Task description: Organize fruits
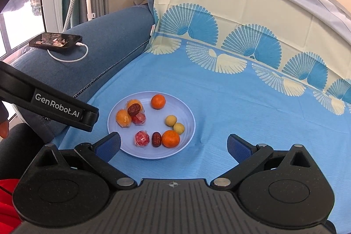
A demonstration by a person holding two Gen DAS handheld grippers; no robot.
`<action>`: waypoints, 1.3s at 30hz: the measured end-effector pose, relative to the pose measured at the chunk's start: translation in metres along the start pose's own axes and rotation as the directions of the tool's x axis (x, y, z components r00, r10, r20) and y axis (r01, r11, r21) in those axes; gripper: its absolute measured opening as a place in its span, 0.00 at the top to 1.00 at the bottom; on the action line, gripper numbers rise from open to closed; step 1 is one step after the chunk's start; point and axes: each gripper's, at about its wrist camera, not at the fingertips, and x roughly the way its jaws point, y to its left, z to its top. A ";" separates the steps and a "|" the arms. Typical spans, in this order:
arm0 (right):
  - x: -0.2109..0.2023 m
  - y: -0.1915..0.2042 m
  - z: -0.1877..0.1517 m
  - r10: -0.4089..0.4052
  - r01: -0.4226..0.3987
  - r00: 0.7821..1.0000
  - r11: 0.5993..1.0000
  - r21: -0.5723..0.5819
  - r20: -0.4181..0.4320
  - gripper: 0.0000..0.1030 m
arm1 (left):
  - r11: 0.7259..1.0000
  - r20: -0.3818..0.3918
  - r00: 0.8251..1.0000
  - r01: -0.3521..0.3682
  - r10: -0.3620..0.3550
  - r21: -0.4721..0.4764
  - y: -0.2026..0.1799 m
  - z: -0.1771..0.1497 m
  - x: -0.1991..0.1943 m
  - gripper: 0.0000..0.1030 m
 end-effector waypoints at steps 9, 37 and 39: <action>0.000 0.001 0.000 -0.003 0.003 1.000 1.000 -0.001 -0.002 0.01 | 1.000 -0.005 1.000 -0.002 0.002 -0.004 0.001 0.000 0.003 0.00; 0.002 0.002 0.000 -0.005 0.005 1.000 1.000 -0.004 -0.007 0.01 | 1.000 -0.002 1.000 -0.013 0.013 0.006 -0.002 0.002 0.001 0.00; 0.003 0.002 0.000 -0.005 0.005 1.000 1.000 -0.004 -0.008 0.01 | 1.000 -0.002 1.000 -0.013 0.013 0.006 -0.002 0.001 0.001 0.00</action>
